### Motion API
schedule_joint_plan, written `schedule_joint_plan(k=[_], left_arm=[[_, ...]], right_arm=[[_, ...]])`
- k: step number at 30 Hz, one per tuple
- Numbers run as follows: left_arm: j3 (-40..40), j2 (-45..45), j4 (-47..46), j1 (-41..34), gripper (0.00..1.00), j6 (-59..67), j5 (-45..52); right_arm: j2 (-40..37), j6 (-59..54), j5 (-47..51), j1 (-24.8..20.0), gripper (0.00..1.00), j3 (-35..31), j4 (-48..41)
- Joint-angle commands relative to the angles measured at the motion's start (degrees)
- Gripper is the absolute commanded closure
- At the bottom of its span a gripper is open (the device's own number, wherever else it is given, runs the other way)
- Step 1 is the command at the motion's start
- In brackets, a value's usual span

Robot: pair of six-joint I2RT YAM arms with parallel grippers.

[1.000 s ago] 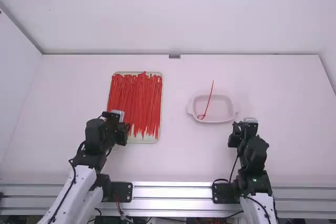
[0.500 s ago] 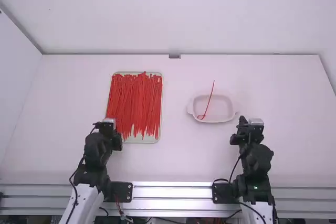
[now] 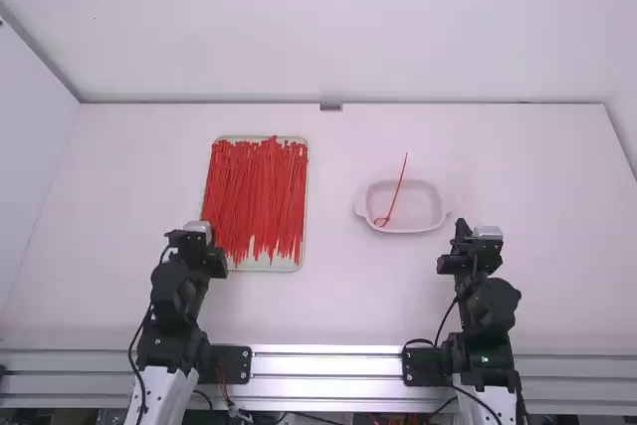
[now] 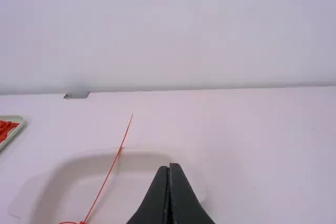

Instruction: Fasten the cable tie

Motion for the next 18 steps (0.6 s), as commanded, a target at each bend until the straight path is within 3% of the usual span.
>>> schedule_joint_plan(k=[1, 18], left_arm=[[-0.7, -2.2, -0.2, 0.0, 1.0, 0.1, -0.3], [-0.7, -11.0, -0.2, 0.0, 1.0, 0.1, -0.3]], right_arm=[[-0.5, 0.1, 0.1, 0.2, 1.0, -0.6, -0.4], [-0.5, 0.1, 0.1, 0.2, 1.0, -0.6, -0.4]])
